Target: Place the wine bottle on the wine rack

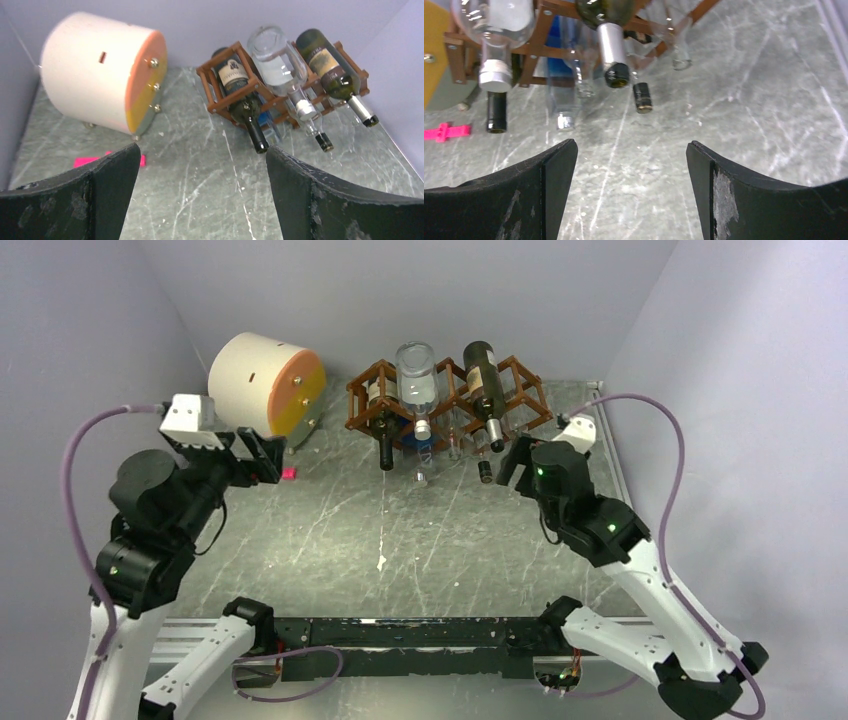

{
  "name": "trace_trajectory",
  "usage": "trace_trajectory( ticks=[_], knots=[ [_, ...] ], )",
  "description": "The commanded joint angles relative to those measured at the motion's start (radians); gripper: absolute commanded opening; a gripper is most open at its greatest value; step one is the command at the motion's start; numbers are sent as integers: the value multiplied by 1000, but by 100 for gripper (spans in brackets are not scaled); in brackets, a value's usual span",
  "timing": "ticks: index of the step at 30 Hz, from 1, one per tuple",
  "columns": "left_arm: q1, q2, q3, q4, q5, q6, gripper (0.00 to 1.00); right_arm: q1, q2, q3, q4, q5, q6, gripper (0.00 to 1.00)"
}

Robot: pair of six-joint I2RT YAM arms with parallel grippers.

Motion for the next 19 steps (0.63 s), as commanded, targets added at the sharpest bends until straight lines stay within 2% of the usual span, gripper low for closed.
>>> trace_trajectory(
  ticks=[1, 11, 19],
  knots=[
    [-3, -19, 90, -89, -86, 58, 100, -2, -84, 21, -166, 135, 51, 84],
    [-3, 17, 257, -233, -131, 63, 100, -2, -174, 248, -210, 179, -94, 86],
    [-2, -24, 240, -211, -121, 69, 100, -3, -190, 236, -166, 209, -141, 88]
  ],
)
